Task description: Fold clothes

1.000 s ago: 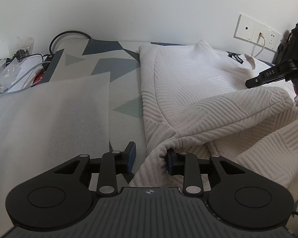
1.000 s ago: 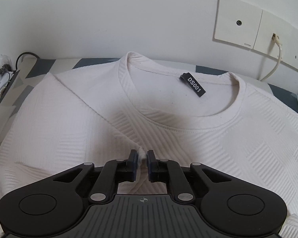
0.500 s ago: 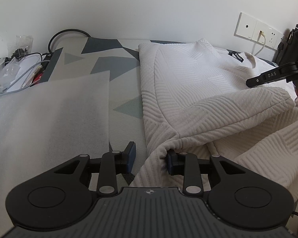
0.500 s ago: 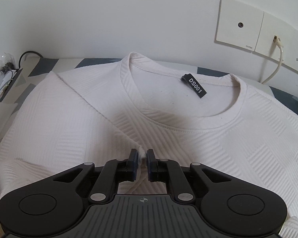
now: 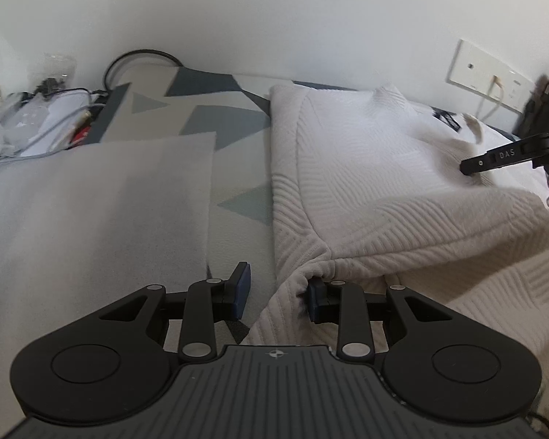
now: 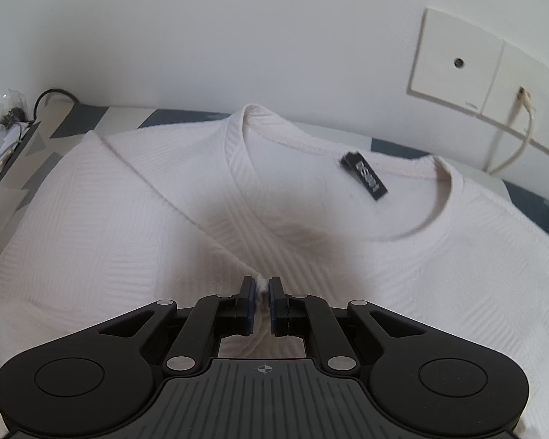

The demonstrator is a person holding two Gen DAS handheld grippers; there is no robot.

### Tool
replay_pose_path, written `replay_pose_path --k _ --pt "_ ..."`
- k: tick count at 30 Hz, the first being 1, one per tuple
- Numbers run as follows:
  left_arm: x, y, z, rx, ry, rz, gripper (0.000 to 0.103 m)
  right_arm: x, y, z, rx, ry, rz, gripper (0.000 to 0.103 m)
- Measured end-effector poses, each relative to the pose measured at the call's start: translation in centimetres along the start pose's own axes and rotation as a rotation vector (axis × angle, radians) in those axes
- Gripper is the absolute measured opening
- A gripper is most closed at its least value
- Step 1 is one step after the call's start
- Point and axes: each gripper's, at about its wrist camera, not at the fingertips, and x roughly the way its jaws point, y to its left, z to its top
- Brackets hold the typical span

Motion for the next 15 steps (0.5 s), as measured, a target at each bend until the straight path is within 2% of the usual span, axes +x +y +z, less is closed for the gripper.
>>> replay_pose_path --k 5,9,13,15 --pt "0.6 -1.0 0.1 -0.013 -0.012 0.032 0.032 2.0 0.6 2.9 -0.039 -0.018 -0.017 0.006" --pt "1.1 -1.7 0.4 0.013 -0.016 0.057 0.04 3.2 1.4 5.5 -0.09 -0.054 -0.022 0.006" --pt "1.6 -2.3 0.9 0.03 -0.015 0.094 0.063 4.5 2.2 7.9 -0.123 -0.088 -0.023 0.006" --pt "1.8 -2.3 1.1 0.025 -0.006 0.091 0.065 5.3 2.4 8.6 -0.138 -0.09 -0.026 0.006"
